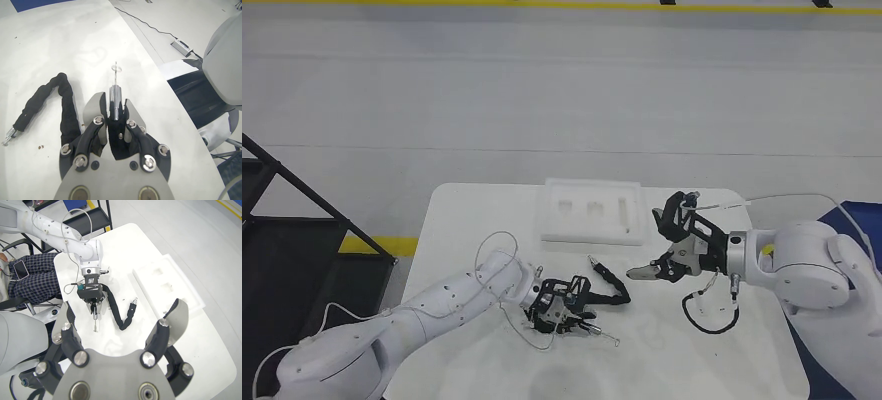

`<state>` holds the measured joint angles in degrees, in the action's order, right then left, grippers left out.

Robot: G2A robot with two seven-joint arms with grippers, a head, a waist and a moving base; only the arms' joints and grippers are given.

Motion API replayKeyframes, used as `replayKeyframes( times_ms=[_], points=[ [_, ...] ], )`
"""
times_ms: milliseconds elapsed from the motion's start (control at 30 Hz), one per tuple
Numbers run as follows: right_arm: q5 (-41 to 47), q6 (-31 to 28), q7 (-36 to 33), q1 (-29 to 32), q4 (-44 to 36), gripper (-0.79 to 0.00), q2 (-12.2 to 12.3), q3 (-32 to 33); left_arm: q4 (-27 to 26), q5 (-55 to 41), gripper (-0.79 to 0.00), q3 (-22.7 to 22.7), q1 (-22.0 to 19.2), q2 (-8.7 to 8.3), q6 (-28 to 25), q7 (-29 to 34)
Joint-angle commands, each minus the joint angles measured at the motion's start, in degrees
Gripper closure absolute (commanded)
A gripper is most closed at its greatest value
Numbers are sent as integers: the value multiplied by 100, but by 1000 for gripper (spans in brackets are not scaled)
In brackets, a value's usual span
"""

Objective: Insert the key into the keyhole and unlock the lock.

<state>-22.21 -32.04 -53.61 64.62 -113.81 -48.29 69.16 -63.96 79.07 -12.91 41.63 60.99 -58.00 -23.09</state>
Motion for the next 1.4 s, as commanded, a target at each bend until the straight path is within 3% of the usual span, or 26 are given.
replayKeyframes(
  times_ms=[0,333,633,933,1100,1333,1367],
  points=[
    [-23,-107,126,-21,66,-785,-9,-29,36,-133,-785,67,-66,36,0,-198],
    [-434,-1235,979,-496,776,-785,-98,-256,747,-737,-785,-33,-1148,-186,0,-1521],
    [-735,-2380,1721,-1434,2032,-785,-210,-405,1323,-1575,-785,317,-2272,-299,0,-1738],
    [-30,-2596,1698,-2552,2984,-785,-296,-977,1317,-2598,-785,317,-3015,-493,0,-943],
    [325,-2596,1519,-2898,3240,-785,-271,-1259,994,-3433,-785,317,-3392,-707,0,-107],
    [594,-2596,1374,-3119,3258,-785,-188,-1624,402,-4641,-785,317,-3548,-1025,0,1498],
    [605,-2596,1402,-3118,3267,-785,-176,-1642,402,-4641,-785,317,-3548,-1025,0,1498]
  ],
)
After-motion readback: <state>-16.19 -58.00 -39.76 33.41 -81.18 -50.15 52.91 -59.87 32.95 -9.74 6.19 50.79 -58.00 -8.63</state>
